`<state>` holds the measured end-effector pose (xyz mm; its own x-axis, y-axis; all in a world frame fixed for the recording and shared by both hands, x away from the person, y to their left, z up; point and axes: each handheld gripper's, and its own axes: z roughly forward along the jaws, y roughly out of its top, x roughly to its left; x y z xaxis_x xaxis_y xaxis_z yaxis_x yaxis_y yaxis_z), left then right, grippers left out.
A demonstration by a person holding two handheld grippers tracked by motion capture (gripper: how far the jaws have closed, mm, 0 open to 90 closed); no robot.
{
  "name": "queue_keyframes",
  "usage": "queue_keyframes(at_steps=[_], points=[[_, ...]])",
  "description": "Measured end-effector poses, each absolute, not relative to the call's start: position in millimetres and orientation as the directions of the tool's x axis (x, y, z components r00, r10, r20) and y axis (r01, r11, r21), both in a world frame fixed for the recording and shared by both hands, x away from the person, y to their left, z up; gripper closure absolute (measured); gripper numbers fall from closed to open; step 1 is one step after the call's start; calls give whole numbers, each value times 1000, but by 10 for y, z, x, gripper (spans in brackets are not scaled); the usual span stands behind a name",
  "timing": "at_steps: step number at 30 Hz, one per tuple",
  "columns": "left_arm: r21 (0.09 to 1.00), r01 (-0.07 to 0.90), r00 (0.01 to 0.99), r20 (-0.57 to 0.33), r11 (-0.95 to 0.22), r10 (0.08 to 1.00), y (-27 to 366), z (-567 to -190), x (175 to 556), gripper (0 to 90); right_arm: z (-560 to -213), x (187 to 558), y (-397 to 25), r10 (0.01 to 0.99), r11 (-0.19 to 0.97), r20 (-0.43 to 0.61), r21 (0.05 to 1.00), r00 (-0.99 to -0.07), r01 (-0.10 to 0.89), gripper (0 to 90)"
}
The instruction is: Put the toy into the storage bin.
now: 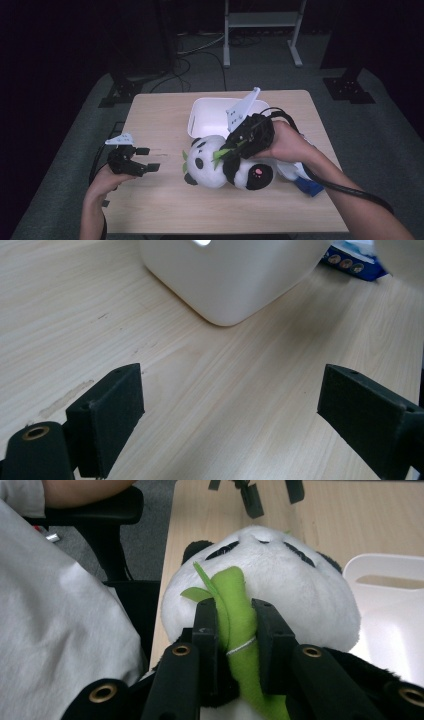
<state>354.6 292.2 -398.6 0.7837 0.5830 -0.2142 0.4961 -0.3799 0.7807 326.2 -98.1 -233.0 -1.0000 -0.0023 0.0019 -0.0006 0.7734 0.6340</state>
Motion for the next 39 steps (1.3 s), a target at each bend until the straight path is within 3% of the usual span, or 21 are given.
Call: queue_keyframes(at_steps=[16,29,39], points=[[793,505,777,-245,-342,580,3004,-4010,3552,100,-2009,3537,-931,-13,760,-11,650,-1000,-17,734],[787,523,762,-259,-328,593,3079,-4050,3572,100,-1776,3904,-1007,33,759,-39,652,-999,-1,734],[783,533,753,-267,-319,602,3126,-4077,3588,100,-1791,4256,-1031,61,768,-32,640,-998,27,734]])
